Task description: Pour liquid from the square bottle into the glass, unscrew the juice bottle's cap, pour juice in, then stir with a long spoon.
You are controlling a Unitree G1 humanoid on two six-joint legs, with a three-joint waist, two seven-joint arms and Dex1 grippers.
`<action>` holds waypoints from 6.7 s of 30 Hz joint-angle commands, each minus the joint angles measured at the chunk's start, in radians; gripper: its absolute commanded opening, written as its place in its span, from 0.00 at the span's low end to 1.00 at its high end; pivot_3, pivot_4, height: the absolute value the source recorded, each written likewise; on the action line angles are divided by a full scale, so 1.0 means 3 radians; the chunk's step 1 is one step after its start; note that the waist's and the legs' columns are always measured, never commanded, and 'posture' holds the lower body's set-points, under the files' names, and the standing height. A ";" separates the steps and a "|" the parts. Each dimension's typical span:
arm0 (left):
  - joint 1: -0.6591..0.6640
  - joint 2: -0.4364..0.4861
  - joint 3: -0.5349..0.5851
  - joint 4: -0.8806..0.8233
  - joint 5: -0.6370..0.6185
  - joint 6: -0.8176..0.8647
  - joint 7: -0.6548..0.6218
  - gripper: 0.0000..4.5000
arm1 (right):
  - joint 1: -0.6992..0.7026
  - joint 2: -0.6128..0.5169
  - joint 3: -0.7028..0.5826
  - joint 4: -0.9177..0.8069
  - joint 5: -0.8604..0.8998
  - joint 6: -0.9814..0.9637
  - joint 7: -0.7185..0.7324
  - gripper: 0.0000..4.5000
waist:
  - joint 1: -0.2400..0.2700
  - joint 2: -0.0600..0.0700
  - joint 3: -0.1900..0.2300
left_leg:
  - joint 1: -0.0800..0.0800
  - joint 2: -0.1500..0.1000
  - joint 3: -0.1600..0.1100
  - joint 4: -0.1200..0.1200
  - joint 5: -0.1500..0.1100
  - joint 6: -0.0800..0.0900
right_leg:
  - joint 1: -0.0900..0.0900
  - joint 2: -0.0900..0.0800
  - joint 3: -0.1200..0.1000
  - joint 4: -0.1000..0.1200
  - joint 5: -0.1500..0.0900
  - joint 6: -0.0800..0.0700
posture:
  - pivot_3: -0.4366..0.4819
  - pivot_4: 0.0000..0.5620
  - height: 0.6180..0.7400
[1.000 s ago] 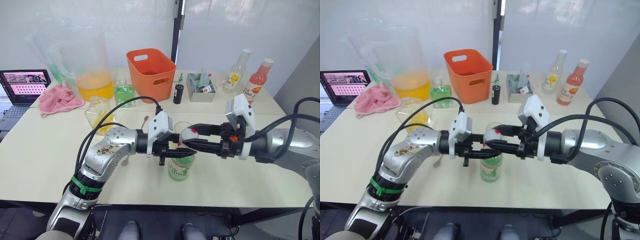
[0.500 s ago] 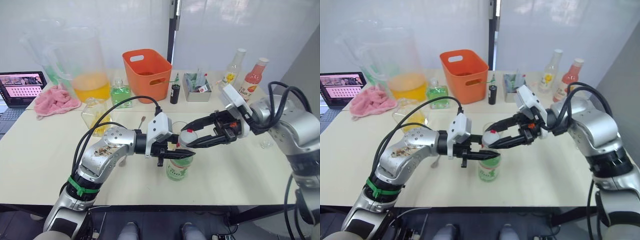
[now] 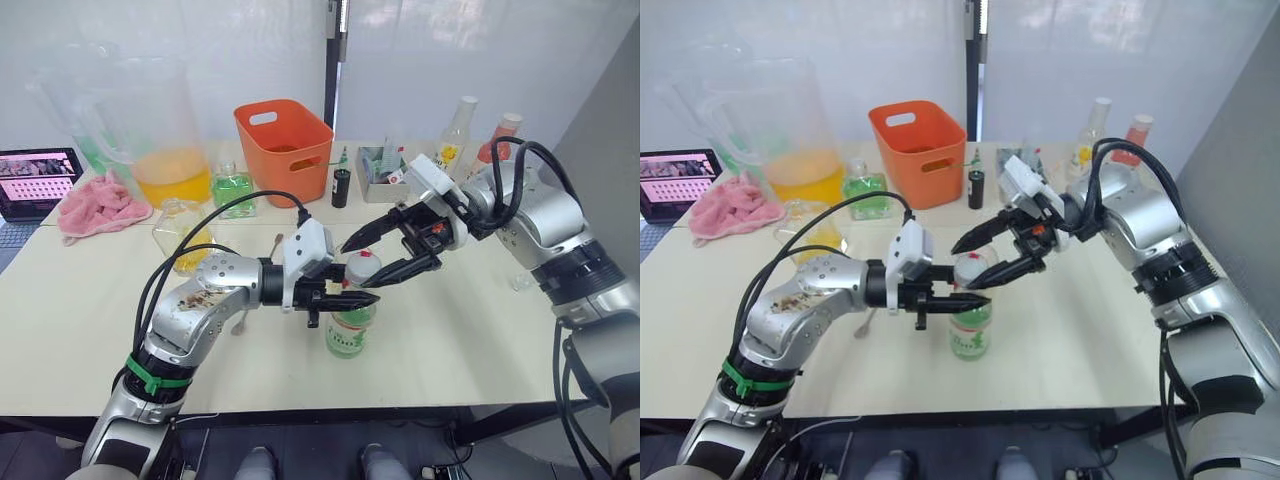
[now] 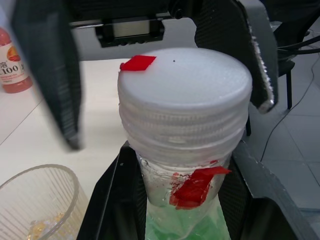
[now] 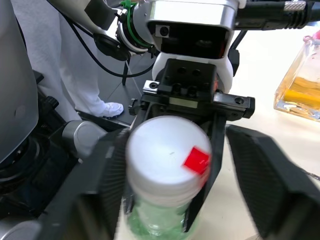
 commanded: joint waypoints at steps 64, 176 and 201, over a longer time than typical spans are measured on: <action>-0.0186 -0.0257 -0.0133 0.0233 0.0035 -0.0060 -0.0018 0.32 | 0.2862 -0.0042 -0.2314 -0.3252 0.1128 0.1593 -0.3539 0.37 | 0.0150 -0.0002 -0.0002 | -0.0027 -0.0007 -0.0011 0.0020 -0.0004 -0.0001 | 0.0004 -0.0001 0.0002 -0.0016 -0.0010 -0.0002 | 0.48 0.27 1.00; -0.0239 -0.0140 -0.0132 0.0146 -0.0032 0.0094 -0.0108 0.32 | 0.0891 -0.0088 -0.1495 -0.1140 -0.0192 0.1165 -0.0271 1.00 | 0.0072 0.0006 0.0001 | -0.0024 -0.0005 -0.0015 0.0005 -0.0003 -0.0003 | -0.0003 0.0007 0.0003 -0.0008 -0.0003 0.0018 | 0.48 0.27 1.00; -0.0279 -0.0355 -0.0243 0.0370 -0.0047 0.0120 -0.0124 0.32 | 0.2854 0.0259 -0.2884 -0.3418 0.0957 0.1916 -0.3248 1.00 | 0.0130 0.0006 0.0000 | -0.0025 -0.0006 -0.0015 0.0010 -0.0003 -0.0002 | 0.0001 0.0007 0.0003 -0.0010 -0.0005 0.0014 | 0.48 0.27 1.00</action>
